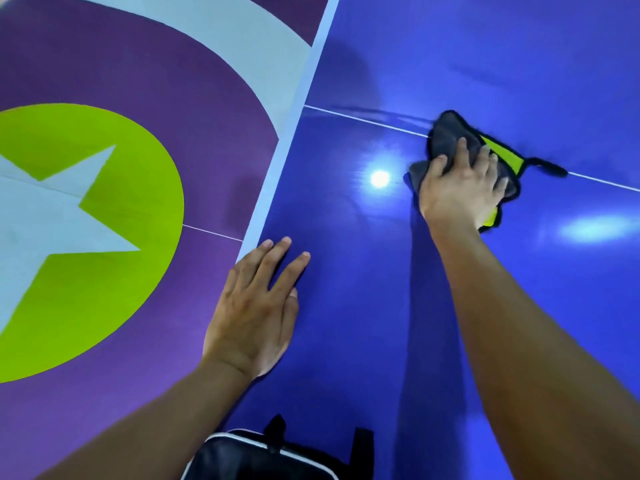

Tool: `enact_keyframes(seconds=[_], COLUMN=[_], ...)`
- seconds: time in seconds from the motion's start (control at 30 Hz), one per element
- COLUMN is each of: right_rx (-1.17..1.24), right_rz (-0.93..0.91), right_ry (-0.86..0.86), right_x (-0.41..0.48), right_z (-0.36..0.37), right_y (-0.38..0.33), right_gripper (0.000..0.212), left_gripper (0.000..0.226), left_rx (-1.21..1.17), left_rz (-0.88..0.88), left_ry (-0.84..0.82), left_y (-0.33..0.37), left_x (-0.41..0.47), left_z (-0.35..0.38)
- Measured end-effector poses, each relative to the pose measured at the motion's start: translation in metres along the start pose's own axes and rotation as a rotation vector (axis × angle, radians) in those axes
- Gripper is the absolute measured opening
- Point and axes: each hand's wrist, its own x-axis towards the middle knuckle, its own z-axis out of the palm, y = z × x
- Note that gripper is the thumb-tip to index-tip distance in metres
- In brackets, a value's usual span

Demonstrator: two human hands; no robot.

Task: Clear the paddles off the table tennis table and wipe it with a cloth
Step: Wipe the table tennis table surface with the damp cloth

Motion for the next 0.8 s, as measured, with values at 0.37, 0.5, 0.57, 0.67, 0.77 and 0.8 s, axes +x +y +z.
enact_keyframes(seconds=[0.37,0.5,0.57,0.67,0.77,0.8], right_rx=[0.023,0.06,0.076,0.077,0.077,0.086], right_rz=[-0.663,-0.635,-0.565,-0.481,-0.403,-0.369], right_ry=[-0.118,-0.121,-0.114,-0.084,-0.063,-0.057], right_x=[-0.055,-0.046,-0.038,-0.015,0.015,0.024], right_z=[0.033,0.028,0.022,0.008,-0.011,-0.018], right_y=[-0.149,-0.12,-0.091,-0.038,0.031,0.058], right_gripper=[0.054,0.054,0.055,0.056,0.056,0.056], left_gripper=[0.049,0.048,0.049,0.055,0.059,0.06], left_rx=[0.039,0.109,0.118,0.105,0.075,0.071], left_rz=[0.043,0.0,0.001,0.184,0.259,0.236], left_ry=[0.026,0.016,0.021,-0.036,-0.083,-0.094], left_y=[-0.004,0.005,0.022,0.072,0.13,0.145], left_x=[0.001,0.009,0.008,0.008,0.031,0.037], left_z=[0.001,-0.007,-0.007,0.006,0.026,0.031])
